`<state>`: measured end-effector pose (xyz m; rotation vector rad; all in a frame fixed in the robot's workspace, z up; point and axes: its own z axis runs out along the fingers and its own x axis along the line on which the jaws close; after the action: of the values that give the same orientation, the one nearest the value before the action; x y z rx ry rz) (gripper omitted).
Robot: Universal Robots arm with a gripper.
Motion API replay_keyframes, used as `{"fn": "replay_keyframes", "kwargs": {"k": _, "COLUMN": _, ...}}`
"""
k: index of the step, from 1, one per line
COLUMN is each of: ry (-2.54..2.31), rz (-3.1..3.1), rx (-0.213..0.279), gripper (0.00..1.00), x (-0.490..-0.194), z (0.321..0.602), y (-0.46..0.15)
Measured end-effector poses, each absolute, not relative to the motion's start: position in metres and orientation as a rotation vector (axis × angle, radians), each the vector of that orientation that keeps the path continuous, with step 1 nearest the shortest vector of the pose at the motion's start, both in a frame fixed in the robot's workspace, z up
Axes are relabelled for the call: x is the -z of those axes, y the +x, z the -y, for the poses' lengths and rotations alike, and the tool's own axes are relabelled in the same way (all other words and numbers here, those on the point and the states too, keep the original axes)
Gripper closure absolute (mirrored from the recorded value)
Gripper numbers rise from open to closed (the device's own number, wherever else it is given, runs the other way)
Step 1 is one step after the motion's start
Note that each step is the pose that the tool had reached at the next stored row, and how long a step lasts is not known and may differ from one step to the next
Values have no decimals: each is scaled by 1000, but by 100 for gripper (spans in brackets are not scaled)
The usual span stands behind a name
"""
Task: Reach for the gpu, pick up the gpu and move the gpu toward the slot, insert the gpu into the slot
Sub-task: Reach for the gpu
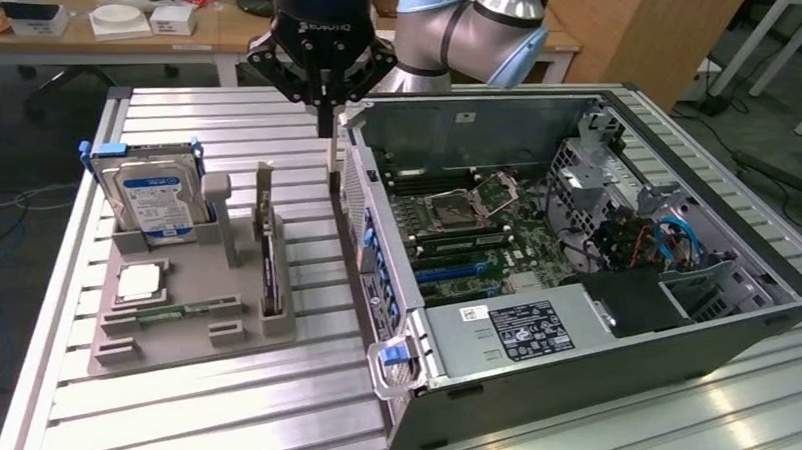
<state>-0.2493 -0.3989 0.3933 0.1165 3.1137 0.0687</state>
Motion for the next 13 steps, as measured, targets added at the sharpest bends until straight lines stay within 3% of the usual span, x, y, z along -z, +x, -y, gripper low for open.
{"fn": "replay_keyframes", "kwargs": {"k": 13, "ry": 117, "rz": -3114, "rx": -69, "gripper": 90, "x": -393, "z": 399, "y": -282}}
